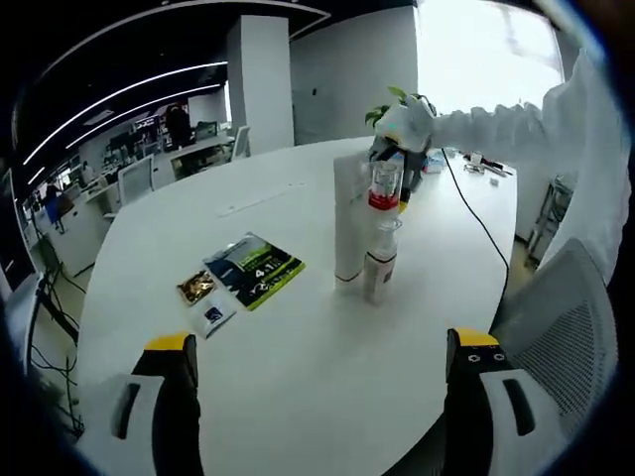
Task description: Arrange the skincare products in the storage area until every visible bottle or jar stands upright without overlapping.
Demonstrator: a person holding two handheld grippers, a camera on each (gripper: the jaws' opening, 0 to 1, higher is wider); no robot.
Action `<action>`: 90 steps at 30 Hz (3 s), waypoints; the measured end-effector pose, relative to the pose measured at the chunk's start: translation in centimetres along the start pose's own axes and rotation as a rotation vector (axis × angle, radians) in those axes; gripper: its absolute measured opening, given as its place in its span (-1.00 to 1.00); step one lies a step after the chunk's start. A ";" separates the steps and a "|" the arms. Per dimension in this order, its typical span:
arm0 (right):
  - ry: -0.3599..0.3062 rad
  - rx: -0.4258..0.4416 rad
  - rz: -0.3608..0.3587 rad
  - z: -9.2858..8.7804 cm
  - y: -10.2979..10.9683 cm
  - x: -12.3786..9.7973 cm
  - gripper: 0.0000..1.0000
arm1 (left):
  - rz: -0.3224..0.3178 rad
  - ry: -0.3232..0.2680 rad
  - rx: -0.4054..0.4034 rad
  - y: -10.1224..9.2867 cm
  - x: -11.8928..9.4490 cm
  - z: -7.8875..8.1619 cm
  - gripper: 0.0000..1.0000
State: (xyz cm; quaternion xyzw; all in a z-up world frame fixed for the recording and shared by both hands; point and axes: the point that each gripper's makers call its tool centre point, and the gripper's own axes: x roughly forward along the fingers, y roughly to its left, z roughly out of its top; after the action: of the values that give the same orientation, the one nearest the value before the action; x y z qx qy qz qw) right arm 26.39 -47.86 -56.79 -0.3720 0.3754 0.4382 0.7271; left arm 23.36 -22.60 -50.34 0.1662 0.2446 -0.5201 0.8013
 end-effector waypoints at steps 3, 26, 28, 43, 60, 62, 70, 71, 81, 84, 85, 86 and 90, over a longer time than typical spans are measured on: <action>-0.003 -0.019 0.017 0.3 -0.5 0.6 -0.11 | -0.002 0.001 -0.004 0.0 0.2 -0.2 0.98; 0.124 -0.146 0.198 -1.5 -1.8 5.2 -0.45 | 0.013 0.016 -0.077 0.6 0.5 -1.6 0.96; 0.131 -0.154 0.200 -1.7 -1.9 5.5 -0.47 | 0.011 0.017 -0.082 0.5 0.5 -1.6 0.96; 0.093 -0.096 0.245 -2.1 -1.6 5.4 -0.69 | 0.006 0.026 -0.090 0.3 0.8 -2.1 0.95; 0.132 -0.026 0.068 -2.7 0.1 1.7 -0.75 | -0.001 0.015 -0.025 -0.4 0.6 -0.9 0.88; 0.134 -0.022 0.055 -2.8 0.6 0.8 -0.74 | -0.007 0.003 -0.024 -0.7 0.5 -0.5 0.90; 0.191 -0.001 0.024 -4.4 2.2 -2.1 -0.74 | -0.023 -0.017 0.015 -1.6 0.2 0.8 0.84; 0.196 -0.002 0.020 -4.4 2.6 -2.3 -0.74 | -0.026 -0.022 0.021 -1.8 0.2 1.0 0.82; 0.201 0.006 0.004 -3.9 6.0 -4.7 -0.74 | -0.046 -0.023 0.076 -3.6 0.5 1.6 0.71; 0.193 0.018 -0.011 -3.3 6.8 -5.2 -0.74 | -0.049 -0.014 0.082 -4.0 0.6 1.6 0.67; 0.184 0.024 -0.013 -2.9 7.2 -5.3 -0.74 | -0.049 -0.011 0.083 -4.0 0.6 1.6 0.64; 0.179 0.025 -0.014 -2.7 7.5 -5.4 -0.74 | -0.044 -0.003 0.080 -4.1 0.6 1.6 0.58; 0.155 0.028 -0.019 -1.0 8.9 -5.6 -0.74 | -0.063 0.018 0.095 -4.9 0.7 1.5 0.51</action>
State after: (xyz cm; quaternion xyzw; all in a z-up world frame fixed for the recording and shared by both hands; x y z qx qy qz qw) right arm 16.09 -47.71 -54.20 -0.3984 0.4330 0.3958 0.7051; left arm 19.45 -25.82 -49.56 0.2008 0.2319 -0.5545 0.7736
